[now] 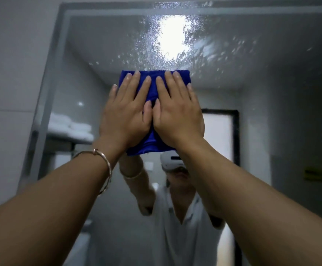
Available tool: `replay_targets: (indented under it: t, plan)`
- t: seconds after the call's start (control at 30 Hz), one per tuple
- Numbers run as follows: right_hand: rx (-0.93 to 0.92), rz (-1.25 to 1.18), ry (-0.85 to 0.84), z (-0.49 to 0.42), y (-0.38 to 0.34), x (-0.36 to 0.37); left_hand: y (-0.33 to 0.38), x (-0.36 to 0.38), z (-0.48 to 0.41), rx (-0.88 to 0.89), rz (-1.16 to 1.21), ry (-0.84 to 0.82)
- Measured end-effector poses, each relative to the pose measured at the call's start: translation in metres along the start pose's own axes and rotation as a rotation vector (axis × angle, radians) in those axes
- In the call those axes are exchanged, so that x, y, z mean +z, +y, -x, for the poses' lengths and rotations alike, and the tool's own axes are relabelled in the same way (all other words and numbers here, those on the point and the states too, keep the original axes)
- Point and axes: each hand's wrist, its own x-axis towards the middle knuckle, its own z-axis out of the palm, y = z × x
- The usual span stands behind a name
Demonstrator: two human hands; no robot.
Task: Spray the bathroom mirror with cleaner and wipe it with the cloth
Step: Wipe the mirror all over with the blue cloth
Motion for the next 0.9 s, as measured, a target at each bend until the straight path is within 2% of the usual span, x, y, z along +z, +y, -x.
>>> replay_targets:
  t: [0.13,0.6,0.9]
  plan:
    - [0.004,-0.003,-0.042,0.003,0.000,-0.001,0.003,0.002,0.005,-0.006,0.032,0.022]
    - [0.011,0.022,-0.004,0.007,-0.005,-0.002,0.003,0.008,0.011,0.011,0.126,0.078]
    - [0.035,-0.016,-0.034,0.012,-0.007,-0.003,0.003,0.007,0.016,0.011,0.122,0.049]
